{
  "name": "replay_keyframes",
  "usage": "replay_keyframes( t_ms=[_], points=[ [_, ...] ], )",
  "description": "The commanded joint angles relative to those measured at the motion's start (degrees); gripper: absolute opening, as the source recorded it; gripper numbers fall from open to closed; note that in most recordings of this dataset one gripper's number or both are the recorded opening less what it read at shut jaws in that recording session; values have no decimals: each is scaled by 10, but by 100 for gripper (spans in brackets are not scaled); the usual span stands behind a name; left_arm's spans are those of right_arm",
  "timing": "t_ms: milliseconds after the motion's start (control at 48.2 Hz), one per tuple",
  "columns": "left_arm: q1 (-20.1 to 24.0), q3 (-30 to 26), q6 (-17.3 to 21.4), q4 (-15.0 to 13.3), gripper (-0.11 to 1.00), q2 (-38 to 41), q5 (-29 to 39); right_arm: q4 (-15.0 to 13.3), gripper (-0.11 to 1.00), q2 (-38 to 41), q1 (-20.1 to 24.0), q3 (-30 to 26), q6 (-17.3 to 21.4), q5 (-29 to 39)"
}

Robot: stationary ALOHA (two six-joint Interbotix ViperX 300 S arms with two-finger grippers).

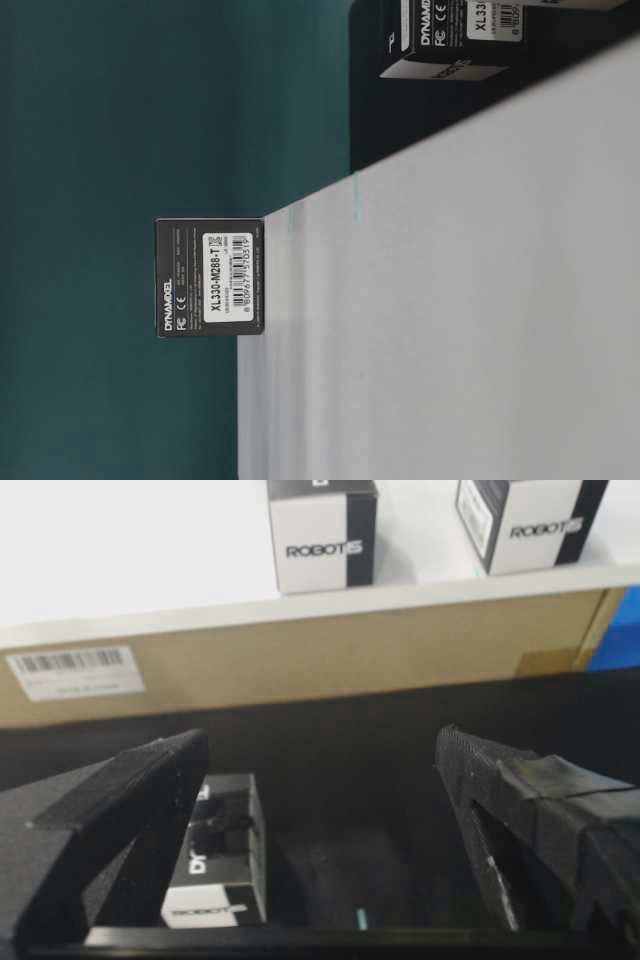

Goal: Place the box from the black base onto the white base.

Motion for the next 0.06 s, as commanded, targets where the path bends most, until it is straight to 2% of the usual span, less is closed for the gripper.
replay_keyframes(
  t_ms=[0,42],
  points=[
    [1,-13,-1,2,-4,-3,-4,1,100,-8,0,-3,10,-3],
    [1,-14,0,1,-4,-4,-4,1,100,-12,0,-3,12,-2]
  ],
)
